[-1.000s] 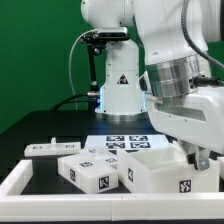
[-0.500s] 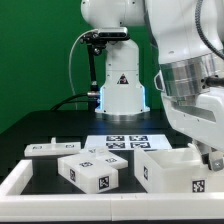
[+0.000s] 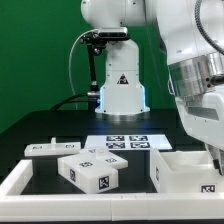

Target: Assemble cabinet

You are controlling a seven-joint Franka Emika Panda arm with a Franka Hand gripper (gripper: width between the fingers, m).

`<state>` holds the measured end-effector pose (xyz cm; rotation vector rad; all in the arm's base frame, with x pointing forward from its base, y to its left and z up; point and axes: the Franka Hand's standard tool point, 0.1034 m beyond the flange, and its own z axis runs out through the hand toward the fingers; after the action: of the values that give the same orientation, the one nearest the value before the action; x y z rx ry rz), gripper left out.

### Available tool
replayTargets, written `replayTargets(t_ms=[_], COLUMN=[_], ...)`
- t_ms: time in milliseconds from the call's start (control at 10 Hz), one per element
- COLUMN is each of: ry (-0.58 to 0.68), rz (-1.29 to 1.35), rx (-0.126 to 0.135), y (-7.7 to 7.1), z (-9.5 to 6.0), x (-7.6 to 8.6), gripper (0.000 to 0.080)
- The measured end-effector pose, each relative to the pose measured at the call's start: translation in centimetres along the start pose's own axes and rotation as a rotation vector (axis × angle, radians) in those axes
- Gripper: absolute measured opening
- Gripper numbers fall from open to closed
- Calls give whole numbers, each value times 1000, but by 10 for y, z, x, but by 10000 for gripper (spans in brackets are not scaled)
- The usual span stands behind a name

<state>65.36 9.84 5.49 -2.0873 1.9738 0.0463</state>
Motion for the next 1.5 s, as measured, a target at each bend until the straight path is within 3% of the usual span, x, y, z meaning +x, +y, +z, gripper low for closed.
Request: replayTargets(t_ms=[700,800,900,1000,1100,1200,1300,1400,1500], ry=[0,0,0,-2,-3,-3,0,0,0], rz=[93,92,91,82,58,7,-50,-88,-85], rx=[10,10,10,10,22,35,36,30,28], y=[-2,-2,-2,-3,-7,-10,-5,1,1], z=[0,1,1,-1,-11,-24,-33,-37,-34], x=[0,0,0,0,0,2,5,4,4], gripper=[87,151,298,298,477,477,659,755,755])
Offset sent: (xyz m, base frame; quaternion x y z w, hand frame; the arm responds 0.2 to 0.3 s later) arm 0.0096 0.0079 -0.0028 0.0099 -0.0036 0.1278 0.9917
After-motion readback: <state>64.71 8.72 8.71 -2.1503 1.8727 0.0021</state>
